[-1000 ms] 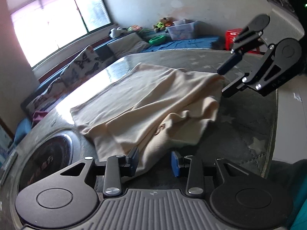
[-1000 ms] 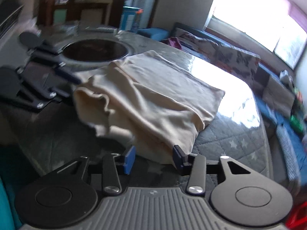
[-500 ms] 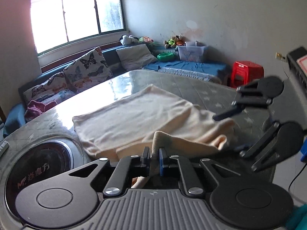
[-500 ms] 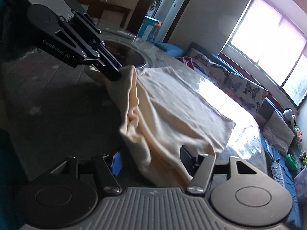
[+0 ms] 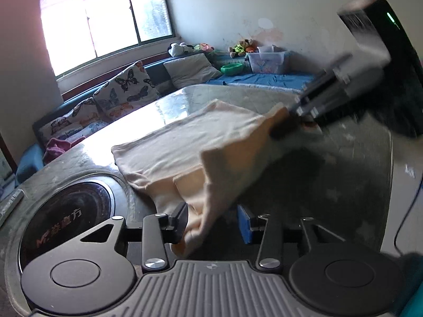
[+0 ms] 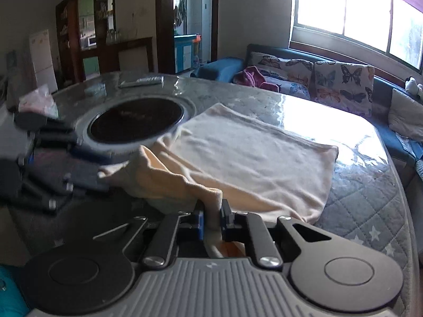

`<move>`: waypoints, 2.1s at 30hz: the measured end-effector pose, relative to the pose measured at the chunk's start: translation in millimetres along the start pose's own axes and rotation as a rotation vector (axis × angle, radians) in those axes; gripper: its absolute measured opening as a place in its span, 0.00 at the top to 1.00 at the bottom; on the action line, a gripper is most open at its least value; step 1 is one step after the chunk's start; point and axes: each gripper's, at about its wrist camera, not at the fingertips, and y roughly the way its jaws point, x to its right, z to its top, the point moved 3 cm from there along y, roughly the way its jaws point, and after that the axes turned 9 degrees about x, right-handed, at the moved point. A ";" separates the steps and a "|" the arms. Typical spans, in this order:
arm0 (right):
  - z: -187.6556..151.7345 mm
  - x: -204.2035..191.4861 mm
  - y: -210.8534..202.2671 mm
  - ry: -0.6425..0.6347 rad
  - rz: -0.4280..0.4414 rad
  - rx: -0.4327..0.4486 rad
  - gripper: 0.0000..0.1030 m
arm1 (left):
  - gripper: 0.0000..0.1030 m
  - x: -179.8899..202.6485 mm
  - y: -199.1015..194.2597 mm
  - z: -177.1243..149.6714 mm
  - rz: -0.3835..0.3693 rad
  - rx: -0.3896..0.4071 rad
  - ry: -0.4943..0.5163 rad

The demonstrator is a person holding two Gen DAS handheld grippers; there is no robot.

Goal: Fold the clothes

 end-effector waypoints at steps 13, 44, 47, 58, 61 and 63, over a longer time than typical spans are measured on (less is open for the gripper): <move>-0.5 -9.3 -7.4 -0.010 -0.028 0.045 0.93 | 0.91 0.6 -5.9 -11.1 0.021 0.012 0.076; 69.5 2.6 -19.4 -0.161 0.017 -0.031 0.94 | 0.92 -42.3 7.1 62.3 -0.026 0.015 -0.079; 68.7 24.4 16.9 -0.120 -0.007 -0.061 0.94 | 0.92 -59.8 48.0 59.8 -0.008 -0.036 -0.115; 13.5 84.2 62.3 0.203 -0.172 -0.010 0.81 | 0.82 -77.7 102.3 34.5 0.076 -0.114 -0.206; 2.9 89.5 41.2 0.243 -0.174 -0.008 0.81 | 0.82 -76.9 97.8 36.5 0.093 -0.099 -0.224; -4.0 92.6 32.0 0.270 -0.173 -0.016 0.80 | 0.82 -77.3 98.5 38.6 0.087 -0.094 -0.228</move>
